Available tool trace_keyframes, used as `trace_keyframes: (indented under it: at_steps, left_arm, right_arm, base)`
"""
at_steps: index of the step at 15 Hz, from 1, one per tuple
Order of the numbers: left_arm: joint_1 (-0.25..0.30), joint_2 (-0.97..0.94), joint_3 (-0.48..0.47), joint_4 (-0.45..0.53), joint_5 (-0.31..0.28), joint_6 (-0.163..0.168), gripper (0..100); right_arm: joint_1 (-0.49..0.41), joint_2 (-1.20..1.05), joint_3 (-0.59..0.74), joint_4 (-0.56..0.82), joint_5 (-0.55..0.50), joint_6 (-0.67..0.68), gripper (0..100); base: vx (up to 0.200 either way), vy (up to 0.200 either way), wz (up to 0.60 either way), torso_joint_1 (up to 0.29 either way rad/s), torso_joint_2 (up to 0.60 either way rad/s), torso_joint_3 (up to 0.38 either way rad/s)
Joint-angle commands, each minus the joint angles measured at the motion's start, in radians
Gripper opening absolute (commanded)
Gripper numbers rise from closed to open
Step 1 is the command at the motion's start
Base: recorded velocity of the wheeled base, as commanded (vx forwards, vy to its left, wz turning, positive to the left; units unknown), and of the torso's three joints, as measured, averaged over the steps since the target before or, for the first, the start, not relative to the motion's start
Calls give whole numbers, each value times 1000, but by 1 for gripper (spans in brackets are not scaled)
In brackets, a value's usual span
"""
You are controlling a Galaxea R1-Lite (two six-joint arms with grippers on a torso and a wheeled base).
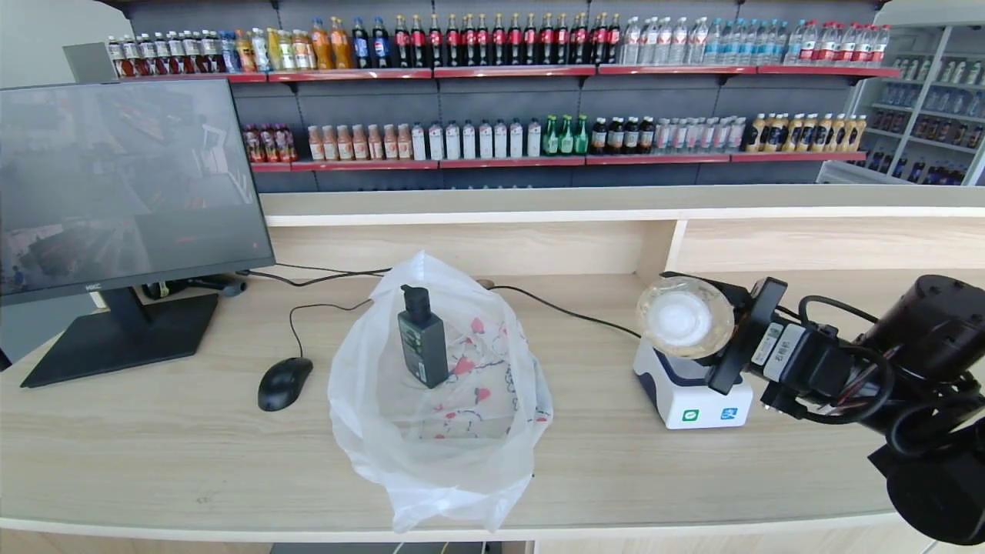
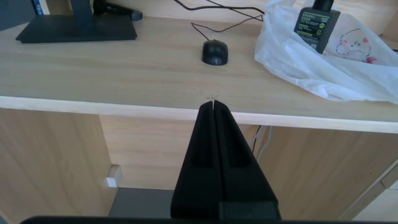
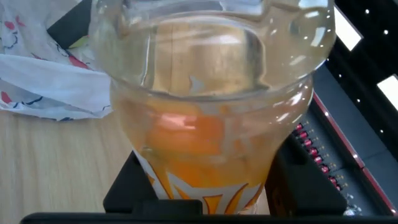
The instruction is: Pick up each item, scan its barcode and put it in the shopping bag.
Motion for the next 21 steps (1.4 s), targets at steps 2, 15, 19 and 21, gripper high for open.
trace_keyframes:
  at_steps: [2,15,19,21]
  left_arm:
    - [0,0,0,0,0,0,0]
    - [0,0,0,0,0,0,0]
    - [0,0,0,0,0,0,0]
    - [0,0,0,0,0,0,0]
  right_arm:
    - [-6,11,-8,-2,75,-12,0]
    - [-59,20,9,-2,211,-92,0]
    - [-118,11,30,-2,233,-107,0]
    - [-143,23,32,-2,234,-109,0]
  base:
    - [0,0,0,0,0,0]
    - [0,0,0,0,0,0]
    - [0,0,0,0,0,0]
    - [0,0,0,0,0,0]
